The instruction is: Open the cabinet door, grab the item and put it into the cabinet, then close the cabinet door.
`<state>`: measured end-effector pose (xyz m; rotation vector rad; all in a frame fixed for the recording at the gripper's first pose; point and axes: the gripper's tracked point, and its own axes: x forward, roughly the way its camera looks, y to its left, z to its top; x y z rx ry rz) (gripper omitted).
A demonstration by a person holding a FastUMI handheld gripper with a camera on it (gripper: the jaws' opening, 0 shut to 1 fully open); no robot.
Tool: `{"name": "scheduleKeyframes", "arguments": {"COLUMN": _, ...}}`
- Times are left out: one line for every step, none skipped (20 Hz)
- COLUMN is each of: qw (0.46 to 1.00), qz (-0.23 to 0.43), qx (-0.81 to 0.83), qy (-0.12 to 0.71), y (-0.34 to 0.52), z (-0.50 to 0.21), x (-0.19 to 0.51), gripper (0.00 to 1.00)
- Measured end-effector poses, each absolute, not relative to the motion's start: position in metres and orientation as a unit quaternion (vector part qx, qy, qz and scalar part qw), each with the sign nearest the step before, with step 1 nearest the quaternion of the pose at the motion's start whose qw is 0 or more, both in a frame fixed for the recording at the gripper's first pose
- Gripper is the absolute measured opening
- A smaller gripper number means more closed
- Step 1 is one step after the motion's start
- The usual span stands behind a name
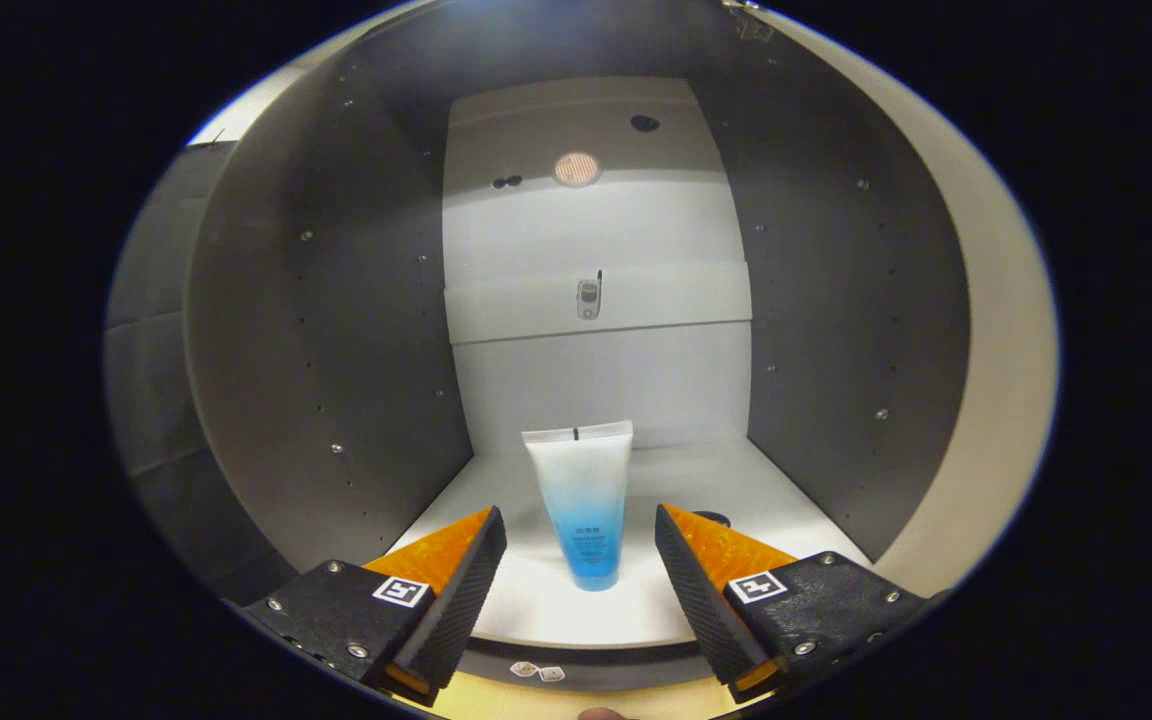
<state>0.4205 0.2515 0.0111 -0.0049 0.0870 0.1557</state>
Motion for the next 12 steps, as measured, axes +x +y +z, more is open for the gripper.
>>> {"name": "scheduleKeyframes", "arguments": {"qw": 0.996, "qz": 0.077, "qx": -0.01, "qy": 0.041, "y": 0.253, "z": 0.013, "x": 0.41, "gripper": 0.93}}
{"name": "scheduleKeyframes", "arguments": {"qw": 0.996, "qz": 0.078, "qx": -0.019, "qy": 0.038, "y": 0.255, "z": 0.015, "x": 0.397, "gripper": 0.93}}
{"name": "scheduleKeyframes", "arguments": {"qw": 0.996, "qz": 0.078, "qx": -0.023, "qy": 0.036, "y": 0.257, "z": 0.017, "x": 0.385, "gripper": 0.93}}
{"name": "scheduleKeyframes", "arguments": {"qw": 0.996, "qz": 0.084, "qx": -0.022, "qy": 0.032, "y": 0.261, "z": 0.02, "x": 0.371, "gripper": 0.93}}
{"name": "scheduleKeyframes", "arguments": {"qw": 0.996, "qz": 0.088, "qx": -0.019, "qy": 0.026, "y": 0.266, "z": 0.024, "x": 0.356, "gripper": 0.93}}
{"name": "scheduleKeyframes", "arguments": {"qw": 0.996, "qz": 0.088, "qx": -0.02, "qy": 0.022, "y": 0.268, "z": 0.027, "x": 0.342, "gripper": 0.93}}
{"name": "scheduleKeyframes", "arguments": {"qw": 0.996, "qz": 0.086, "qx": -0.024, "qy": 0.017, "y": 0.269, "z": 0.031, "x": 0.327, "gripper": 0.93}}
{"name": "scheduleKeyframes", "arguments": {"qw": 0.996, "qz": 0.086, "qx": -0.026, "qy": 0.012, "y": 0.272, "z": 0.035, "x": 0.312, "gripper": 0.93}}
{"name": "scheduleKeyframes", "arguments": {"qw": 0.996, "qz": 0.086, "qx": -0.027, "qy": 0.007, "y": 0.274, "z": 0.04, "x": 0.296, "gripper": 0.93}}
{"name": "scheduleKeyframes", "arguments": {"qw": 0.996, "qz": 0.087, "qx": -0.024, "qy": 0.004, "y": 0.277, "z": 0.044, "x": 0.281, "gripper": 0.93}}
{"name": "scheduleKeyframes", "arguments": {"qw": 0.996, "qz": 0.087, "qx": -0.019, "qy": 0.002, "y": 0.278, "z": 0.046, "x": 0.264, "gripper": 0.93}}
{"name": "scheduleKeyframes", "arguments": {"qw": 0.996, "qz": 0.088, "qx": -0.012, "qy": -0.001, "y": 0.281, "z": 0.049, "x": 0.248, "gripper": 0.93}}
